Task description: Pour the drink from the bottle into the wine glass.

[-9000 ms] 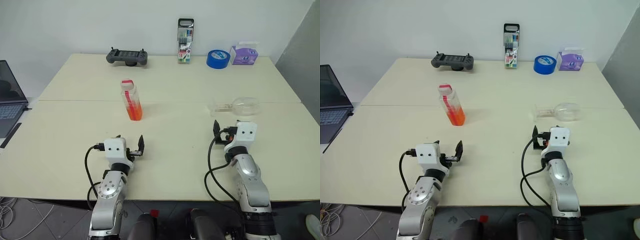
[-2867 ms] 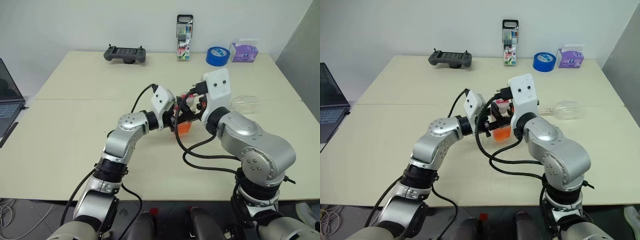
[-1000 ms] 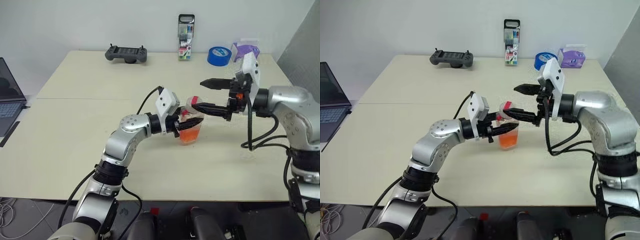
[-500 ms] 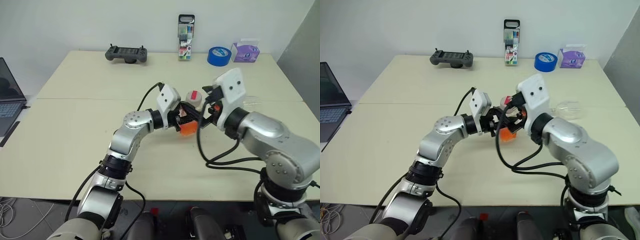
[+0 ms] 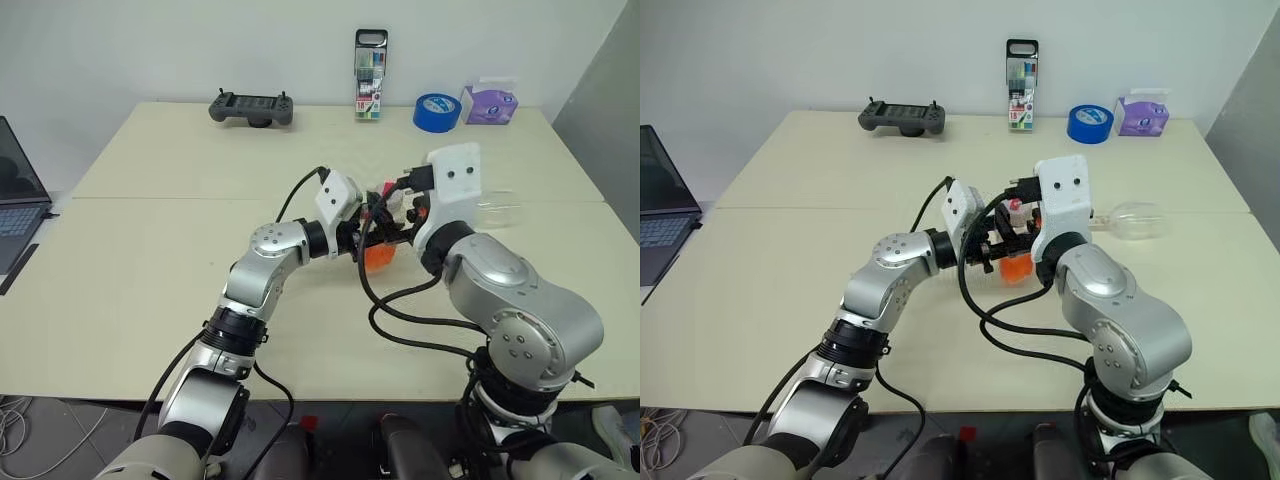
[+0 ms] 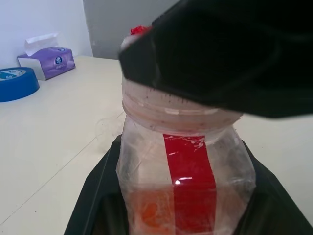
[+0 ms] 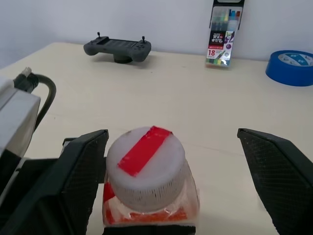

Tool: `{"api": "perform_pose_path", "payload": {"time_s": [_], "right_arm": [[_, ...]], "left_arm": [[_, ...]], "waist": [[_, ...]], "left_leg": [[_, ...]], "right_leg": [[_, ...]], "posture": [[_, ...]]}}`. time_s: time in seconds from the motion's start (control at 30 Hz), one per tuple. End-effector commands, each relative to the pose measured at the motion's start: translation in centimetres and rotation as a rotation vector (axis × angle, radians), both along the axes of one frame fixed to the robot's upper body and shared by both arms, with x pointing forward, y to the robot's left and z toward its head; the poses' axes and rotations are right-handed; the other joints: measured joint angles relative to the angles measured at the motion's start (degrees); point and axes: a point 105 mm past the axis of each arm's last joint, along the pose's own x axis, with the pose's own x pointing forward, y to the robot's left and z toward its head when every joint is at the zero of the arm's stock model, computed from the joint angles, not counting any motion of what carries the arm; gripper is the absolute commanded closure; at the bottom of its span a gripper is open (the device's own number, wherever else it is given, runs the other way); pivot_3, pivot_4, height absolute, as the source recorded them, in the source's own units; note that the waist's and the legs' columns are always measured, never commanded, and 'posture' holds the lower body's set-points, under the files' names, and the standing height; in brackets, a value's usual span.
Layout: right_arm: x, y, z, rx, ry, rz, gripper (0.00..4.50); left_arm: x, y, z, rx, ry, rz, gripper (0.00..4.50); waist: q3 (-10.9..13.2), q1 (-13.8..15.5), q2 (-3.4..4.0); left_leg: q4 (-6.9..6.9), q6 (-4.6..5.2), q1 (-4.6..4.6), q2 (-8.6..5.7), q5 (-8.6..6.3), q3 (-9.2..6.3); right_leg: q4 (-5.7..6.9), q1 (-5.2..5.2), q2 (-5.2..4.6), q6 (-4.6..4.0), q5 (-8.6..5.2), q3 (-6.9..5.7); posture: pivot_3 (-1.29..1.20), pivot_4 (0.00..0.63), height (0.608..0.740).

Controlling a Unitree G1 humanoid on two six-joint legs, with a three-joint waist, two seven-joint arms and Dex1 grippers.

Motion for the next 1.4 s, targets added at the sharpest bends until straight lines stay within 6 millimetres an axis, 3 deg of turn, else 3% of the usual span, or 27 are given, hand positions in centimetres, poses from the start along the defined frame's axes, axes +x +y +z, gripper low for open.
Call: {"api": "perform_pose_path", "payload": {"time_s": [0.03, 0.2, 0.5, 0.53, 0.63, 0.73, 1.0, 1.2, 1.4], "right_arm": [[-0.3, -0.4, 0.8, 0.009, -0.028, -0.035, 0.90], [-0.3, 0.1, 0.0, -0.009, 0.021, -0.004, 2.69], [0.0, 0.3, -0.4, -0.032, 0.045, 0.043, 2.71], [0.2, 0.5, -0.5, -0.021, 0.041, 0.098, 2.71], [-1.3, 1.8, 0.5, 0.090, -0.079, 0.511, 2.71], [-1.4, 0.8, -1.8, -0.110, -0.048, 0.805, 2.71], [2.4, -0.9, -0.1, -0.351, -0.092, 0.913, 2.71], [2.6, -1.4, -0.3, -0.341, -0.087, 0.926, 2.71], [2.9, -2.0, 0.9, -0.298, -0.137, 0.860, 0.69]], "left_arm": [[-0.4, -0.4, 2.2, -0.024, -0.088, -0.024, 2.63], [-0.3, -0.3, 2.2, -0.022, -0.086, -0.015, 2.63], [-0.1, 0.1, 2.3, -0.024, -0.087, -0.002, 2.63], [0.0, 0.1, 2.3, -0.026, -0.086, -0.001, 2.63], [-0.2, -0.2, 2.4, -0.033, -0.087, -0.008, 2.63], [-0.4, -0.5, 2.5, -0.030, -0.091, -0.024, 2.63], [-1.0, -0.3, 3.1, -0.042, -0.101, -0.032, 2.65], [-1.0, 0.1, 3.0, -0.040, -0.099, -0.017, 2.65], [-1.0, 0.1, 2.9, -0.039, -0.093, -0.015, 2.66]], "waist": [[0.00, -0.01, 0.00], [0.00, -0.03, 0.00], [0.00, -0.04, 0.00], [0.00, -0.04, 0.00], [0.00, -0.06, 0.00], [0.02, 0.05, 0.02], [0.02, -1.29, 0.01], [0.02, -0.64, 0.01], [0.02, 0.06, 0.01]], "left_leg": [[0.00, 0.00, 0.00, 0.00, 0.00, 0.00], [0.00, 0.01, 0.00, 0.00, 0.00, -0.01], [0.00, 0.01, 0.00, 0.00, 0.00, -0.01], [0.00, 0.01, 0.00, 0.00, 0.00, 0.00], [0.00, 0.02, 0.03, -0.05, -0.01, -0.01], [0.01, 0.06, 0.00, -0.40, -0.01, 0.10], [-0.11, 0.15, 0.16, -0.40, 0.02, 0.14], [-0.04, 0.12, 0.02, -0.07, 0.03, -0.01], [0.03, 0.11, 0.02, -0.24, 0.04, 0.10]], "right_leg": [[0.00, 0.00, 0.00, 0.00, 0.00, 0.00], [0.00, 0.00, 0.00, 0.00, 0.00, 0.00], [0.00, 0.00, 0.00, 0.00, 0.00, -0.01], [-0.01, 0.00, 0.00, 0.00, 0.00, -0.01], [-0.05, 0.06, 0.06, 0.00, 0.00, -0.08], [-0.10, 0.09, -0.02, 0.03, -0.01, -0.16], [-0.03, 0.05, 0.00, 0.15, 0.06, 0.00], [-0.05, 0.05, -0.03, 0.14, 0.06, -0.01], [-0.06, 0.06, -0.13, 0.14, 0.06, 0.00]], "posture": [[0.00, 0.150, 0.740], [0.00, 0.150, 0.740], [0.00, 0.150, 0.740], [0.00, 0.150, 0.740], [0.00, 0.150, 0.740], [0.00, 0.150, 0.740], [0.00, 0.150, 0.740], [0.00, 0.150, 0.740], [0.00, 0.150, 0.740]]}}
